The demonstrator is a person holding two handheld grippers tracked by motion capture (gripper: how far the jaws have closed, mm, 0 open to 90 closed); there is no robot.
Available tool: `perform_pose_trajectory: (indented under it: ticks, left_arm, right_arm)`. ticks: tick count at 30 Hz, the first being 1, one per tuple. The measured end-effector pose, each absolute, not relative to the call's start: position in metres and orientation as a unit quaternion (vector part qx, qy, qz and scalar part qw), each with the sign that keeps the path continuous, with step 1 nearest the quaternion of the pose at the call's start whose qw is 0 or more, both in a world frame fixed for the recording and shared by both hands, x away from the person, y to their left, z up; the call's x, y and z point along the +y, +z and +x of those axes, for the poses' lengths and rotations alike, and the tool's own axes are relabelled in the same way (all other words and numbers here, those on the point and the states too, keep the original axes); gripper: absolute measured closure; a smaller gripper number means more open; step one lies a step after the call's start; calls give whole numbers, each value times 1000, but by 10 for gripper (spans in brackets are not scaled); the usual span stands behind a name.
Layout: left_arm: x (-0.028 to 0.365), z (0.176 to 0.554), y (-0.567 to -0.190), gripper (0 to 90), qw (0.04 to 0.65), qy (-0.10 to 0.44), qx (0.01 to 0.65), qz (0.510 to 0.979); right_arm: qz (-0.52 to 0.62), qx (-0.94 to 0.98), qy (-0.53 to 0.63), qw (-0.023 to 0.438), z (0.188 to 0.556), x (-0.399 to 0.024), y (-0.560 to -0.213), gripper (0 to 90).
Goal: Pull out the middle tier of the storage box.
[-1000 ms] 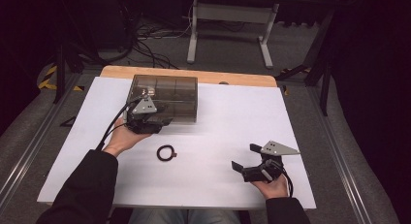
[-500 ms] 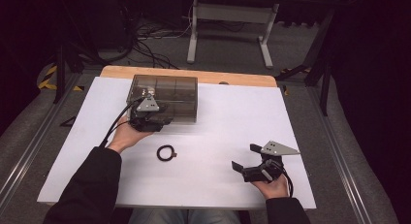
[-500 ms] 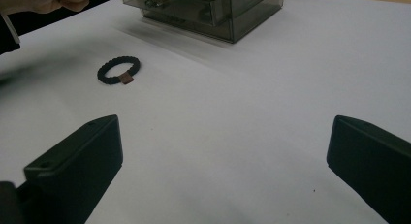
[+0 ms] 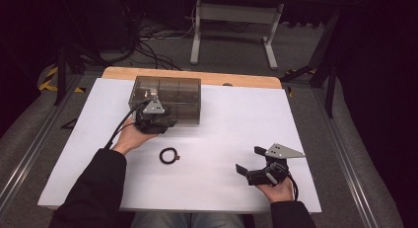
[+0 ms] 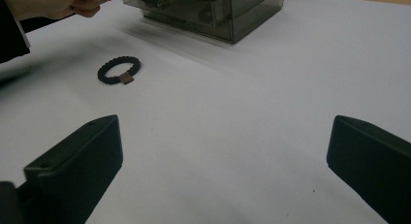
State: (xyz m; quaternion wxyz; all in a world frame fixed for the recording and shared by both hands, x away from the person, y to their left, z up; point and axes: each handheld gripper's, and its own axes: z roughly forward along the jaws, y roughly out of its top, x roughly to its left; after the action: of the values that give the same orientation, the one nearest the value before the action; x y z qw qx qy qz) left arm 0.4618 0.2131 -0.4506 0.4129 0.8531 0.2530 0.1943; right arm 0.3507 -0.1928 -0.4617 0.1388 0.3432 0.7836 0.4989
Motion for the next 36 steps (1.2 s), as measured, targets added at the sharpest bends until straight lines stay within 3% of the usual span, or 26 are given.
perform_pose_trajectory:
  ticks: [36]
  left_arm:
    - [216, 475, -463, 665, 425, 159, 264, 851]
  right_arm:
    - [337, 788, 494, 145, 350, -192, -462, 2]
